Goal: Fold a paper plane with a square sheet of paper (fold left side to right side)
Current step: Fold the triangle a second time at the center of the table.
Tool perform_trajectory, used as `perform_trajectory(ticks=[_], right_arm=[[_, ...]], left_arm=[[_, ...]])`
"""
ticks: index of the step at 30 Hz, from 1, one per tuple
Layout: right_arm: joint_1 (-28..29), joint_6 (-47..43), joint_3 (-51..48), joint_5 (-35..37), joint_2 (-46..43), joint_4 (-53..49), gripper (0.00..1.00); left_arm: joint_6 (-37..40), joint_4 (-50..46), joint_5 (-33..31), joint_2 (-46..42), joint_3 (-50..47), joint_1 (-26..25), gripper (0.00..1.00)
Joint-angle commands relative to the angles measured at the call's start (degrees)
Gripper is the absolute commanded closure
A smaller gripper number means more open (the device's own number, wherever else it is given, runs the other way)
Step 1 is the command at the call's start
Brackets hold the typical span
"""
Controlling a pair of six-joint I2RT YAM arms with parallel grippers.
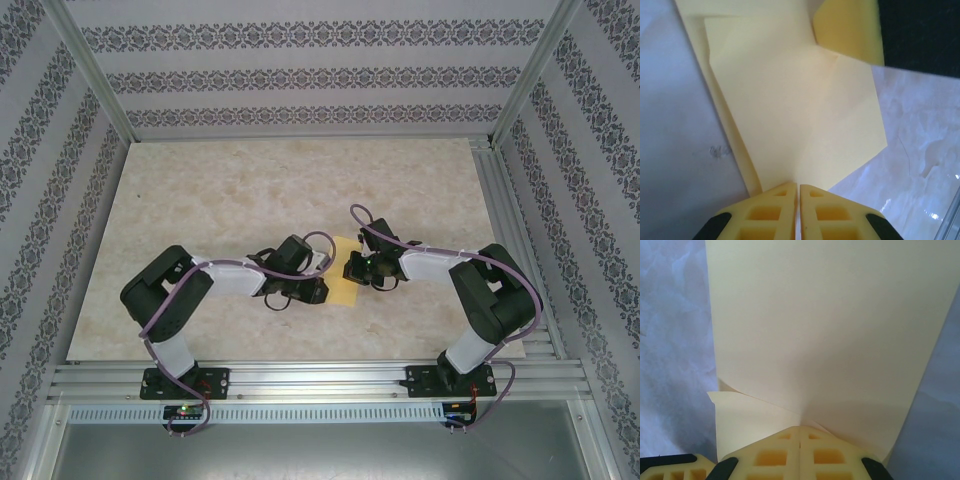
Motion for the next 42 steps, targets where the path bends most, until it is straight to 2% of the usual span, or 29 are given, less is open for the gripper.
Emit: perform_trajectory(ticks=[1, 10, 19, 34, 42], right_arm=[[-0.80, -1.20, -1.51, 3.07, 0.71, -4.57, 0.95], [-0.80, -1.26, -1.35, 2.76, 0.71, -4.38, 0.95], [-0.80, -1.24, -1.35, 2.46, 0.21, -4.50, 0.95], [-0.63, -1.46, 0.13, 0.98, -0.32, -4.72, 0.95], [-0.12, -1.63, 1.89, -1.77, -4.63, -6.17, 0.95]], left_arm=[[0.50, -5.32, -1.91, -1.83, -3.06, 0.13, 0.87], [0.64, -7.31, -0.73, -5.74, 0.86, 1.40, 0.87], [0.79, -5.43, 2.41, -2.18, 6.19, 1.40, 0.87], [2.03, -4.69, 1.12, 2.44, 2.96, 1.84, 0.87], [2.37, -5.19, 0.18, 2.96, 1.92, 1.84, 0.87]])
